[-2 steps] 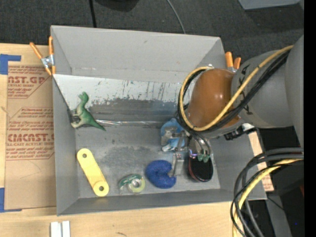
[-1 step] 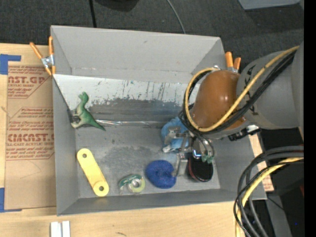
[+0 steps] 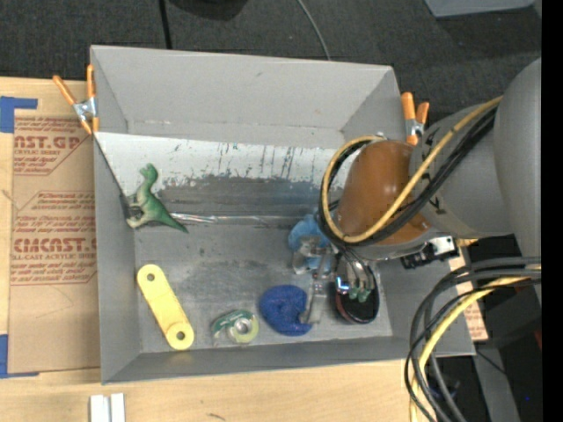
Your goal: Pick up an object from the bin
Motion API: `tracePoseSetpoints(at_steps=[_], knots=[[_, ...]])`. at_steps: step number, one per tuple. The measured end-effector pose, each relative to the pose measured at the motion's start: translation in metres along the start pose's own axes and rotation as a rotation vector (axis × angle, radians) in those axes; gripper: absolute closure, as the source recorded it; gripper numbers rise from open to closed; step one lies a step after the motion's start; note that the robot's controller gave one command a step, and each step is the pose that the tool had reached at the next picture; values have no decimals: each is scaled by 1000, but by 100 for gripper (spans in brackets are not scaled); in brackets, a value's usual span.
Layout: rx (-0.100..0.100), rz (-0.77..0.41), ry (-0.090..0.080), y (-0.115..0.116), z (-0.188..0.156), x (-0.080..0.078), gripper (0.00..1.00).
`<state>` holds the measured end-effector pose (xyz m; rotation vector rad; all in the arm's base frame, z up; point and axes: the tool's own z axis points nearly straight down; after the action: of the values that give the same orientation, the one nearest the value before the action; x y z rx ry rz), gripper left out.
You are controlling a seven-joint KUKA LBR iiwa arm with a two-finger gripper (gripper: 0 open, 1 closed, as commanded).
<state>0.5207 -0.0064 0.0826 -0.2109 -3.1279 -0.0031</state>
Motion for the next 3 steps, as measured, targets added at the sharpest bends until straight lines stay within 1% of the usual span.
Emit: tracePoseSetpoints(at_steps=[1,2,3], knots=[[0,-6,-7,7,12,-6,0],[-1,-172,-2,35,11,18,100],[-1,-172,-2,35,11,18,100]])
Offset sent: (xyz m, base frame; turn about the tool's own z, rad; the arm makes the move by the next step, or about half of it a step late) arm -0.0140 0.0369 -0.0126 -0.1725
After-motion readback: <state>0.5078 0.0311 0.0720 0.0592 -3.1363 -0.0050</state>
